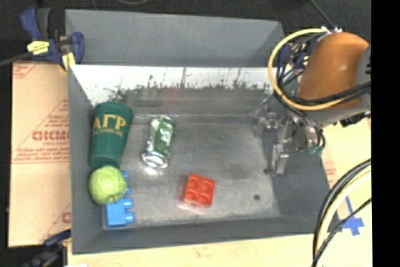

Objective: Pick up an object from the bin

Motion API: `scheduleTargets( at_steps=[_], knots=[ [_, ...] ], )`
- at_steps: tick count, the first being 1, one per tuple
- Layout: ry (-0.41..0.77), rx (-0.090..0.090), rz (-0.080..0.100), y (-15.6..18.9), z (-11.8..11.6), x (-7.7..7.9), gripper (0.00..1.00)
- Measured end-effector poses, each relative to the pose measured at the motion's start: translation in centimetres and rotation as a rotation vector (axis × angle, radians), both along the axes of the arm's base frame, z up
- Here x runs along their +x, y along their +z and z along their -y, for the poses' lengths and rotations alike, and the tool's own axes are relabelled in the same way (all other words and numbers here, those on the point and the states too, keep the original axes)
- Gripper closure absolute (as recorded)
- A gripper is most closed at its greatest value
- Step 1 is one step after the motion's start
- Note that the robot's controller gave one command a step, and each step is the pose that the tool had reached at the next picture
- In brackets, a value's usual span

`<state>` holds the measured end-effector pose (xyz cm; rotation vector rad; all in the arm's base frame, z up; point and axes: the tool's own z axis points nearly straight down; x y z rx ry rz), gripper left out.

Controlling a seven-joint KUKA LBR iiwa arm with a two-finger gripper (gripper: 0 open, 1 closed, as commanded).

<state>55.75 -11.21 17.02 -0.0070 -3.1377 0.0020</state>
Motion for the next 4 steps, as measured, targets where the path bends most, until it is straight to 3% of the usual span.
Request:
scheduleTargets(
  at_steps=[1,2,3,4],
  knots=[
    [0.002,-0.001,0.008,0.4,0.0,0.2,0.00],
    [-0.003,-0.003,0.018,-3.1,-1.2,1.0,0.00],
    [-0.004,-0.001,0.015,-4.7,-1.8,1.1,0.00],
    [0.135,0.002,0.008,-8.7,-0.7,-2.9,0.00]
  ],
)
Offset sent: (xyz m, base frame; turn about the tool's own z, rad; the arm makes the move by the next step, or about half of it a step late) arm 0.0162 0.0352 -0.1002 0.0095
